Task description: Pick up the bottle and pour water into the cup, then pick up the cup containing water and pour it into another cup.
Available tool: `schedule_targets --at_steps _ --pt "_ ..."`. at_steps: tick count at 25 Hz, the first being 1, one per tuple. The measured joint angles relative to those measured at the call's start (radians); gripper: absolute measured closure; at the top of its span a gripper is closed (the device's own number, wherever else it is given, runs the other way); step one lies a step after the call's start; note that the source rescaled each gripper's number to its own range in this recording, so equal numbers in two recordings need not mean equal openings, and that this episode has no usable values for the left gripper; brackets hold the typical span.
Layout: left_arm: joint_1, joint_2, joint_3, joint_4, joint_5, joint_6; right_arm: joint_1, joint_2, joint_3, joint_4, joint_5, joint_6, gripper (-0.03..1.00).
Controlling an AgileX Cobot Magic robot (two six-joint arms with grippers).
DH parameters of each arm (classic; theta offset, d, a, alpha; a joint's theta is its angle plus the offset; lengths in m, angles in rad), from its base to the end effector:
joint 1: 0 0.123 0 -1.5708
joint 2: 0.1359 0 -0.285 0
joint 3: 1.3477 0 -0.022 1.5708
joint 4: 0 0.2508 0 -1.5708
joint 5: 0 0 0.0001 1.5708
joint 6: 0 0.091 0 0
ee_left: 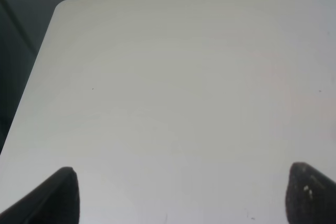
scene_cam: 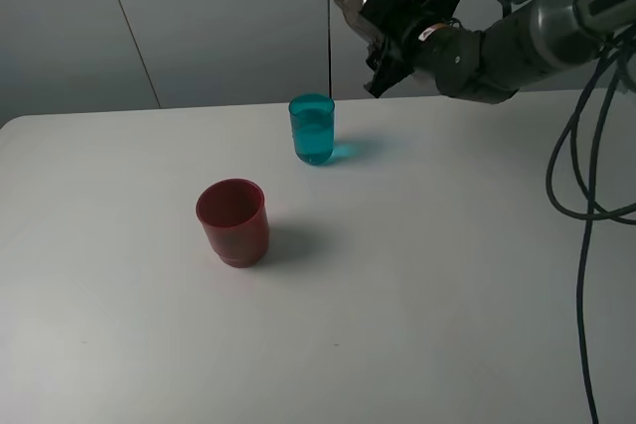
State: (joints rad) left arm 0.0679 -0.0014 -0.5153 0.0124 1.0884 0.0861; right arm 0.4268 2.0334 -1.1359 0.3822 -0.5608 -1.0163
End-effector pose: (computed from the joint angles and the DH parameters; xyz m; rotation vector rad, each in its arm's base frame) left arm -0.0081 0.0005 0.2793 0.0178 2.0570 0.1103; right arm 0.4034 0.1637 0.1670 -0.8646 1.6509 -0.3664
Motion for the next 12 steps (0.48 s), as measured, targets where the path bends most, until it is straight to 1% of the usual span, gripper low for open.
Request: schedule_targets --at_steps 3,6,8,10,12 --pt "0.000 0.000 0.000 0.000 0.000 0.000 -0.013 -0.051 0.091 -0.024 -0.028 0.233 0.93" --pt "0.000 0.000 0.000 0.000 0.000 0.000 -0.042 -0.077 0.203 -0.085 -0.110 0.517 0.93" --pt "0.000 0.000 0.000 0.000 0.000 0.000 -0.076 -0.086 0.263 -0.127 -0.132 0.715 0.93" --pt "0.000 0.000 0.000 0.000 0.000 0.000 -0.108 -0.085 0.305 -0.151 -0.137 0.840 0.93" --pt "0.000 0.000 0.000 0.000 0.000 0.000 -0.128 -0.085 0.336 -0.160 -0.139 0.902 0.93"
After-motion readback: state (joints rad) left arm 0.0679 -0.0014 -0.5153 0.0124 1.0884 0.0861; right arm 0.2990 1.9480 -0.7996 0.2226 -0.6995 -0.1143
